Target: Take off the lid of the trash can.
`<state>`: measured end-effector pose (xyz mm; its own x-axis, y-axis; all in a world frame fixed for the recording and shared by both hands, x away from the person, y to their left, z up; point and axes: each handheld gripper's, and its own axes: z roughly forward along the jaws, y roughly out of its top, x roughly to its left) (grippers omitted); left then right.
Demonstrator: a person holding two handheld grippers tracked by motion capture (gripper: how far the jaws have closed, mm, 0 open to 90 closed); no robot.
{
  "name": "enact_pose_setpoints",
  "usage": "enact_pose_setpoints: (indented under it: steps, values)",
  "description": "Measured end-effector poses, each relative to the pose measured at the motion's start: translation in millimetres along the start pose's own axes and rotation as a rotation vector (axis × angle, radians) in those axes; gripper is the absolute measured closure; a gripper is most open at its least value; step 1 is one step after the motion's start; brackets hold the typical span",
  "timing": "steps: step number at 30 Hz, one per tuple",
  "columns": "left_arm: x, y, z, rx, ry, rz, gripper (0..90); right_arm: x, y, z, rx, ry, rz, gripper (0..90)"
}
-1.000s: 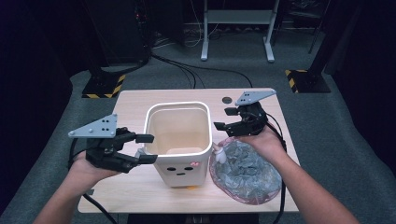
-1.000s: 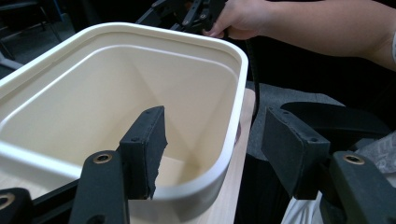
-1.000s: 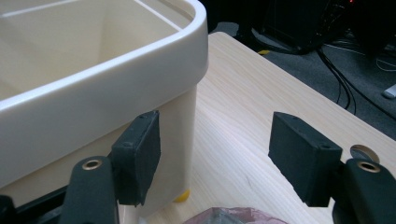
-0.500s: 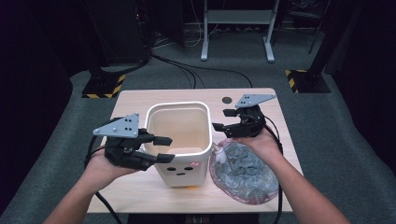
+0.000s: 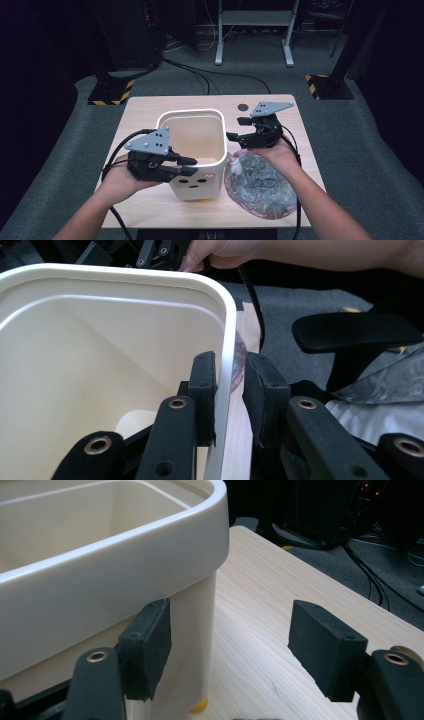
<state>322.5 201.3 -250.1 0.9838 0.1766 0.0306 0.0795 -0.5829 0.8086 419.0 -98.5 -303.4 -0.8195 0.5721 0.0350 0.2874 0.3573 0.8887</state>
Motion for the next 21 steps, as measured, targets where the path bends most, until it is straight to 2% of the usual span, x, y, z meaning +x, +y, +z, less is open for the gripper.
enact_pose_setpoints:
  steps: [11, 19, 21]
  values:
    - [3.6, 3.9, 2.3, 0.062, -0.007, 0.004, 78.8, -0.5, 0.8, 0.9, -0.011, -0.003, -0.001, 32.9]
    - [7.5, 4.6, 3.3, 0.063, -0.045, 0.032, 81.5, -1.2, 2.4, 1.3, -0.020, -0.008, 0.009, 33.2]
    - [8.7, 4.2, 3.4, 0.062, -0.070, 0.043, 82.6, -0.3, 2.9, 1.5, -0.023, -0.005, 0.009, 33.3]
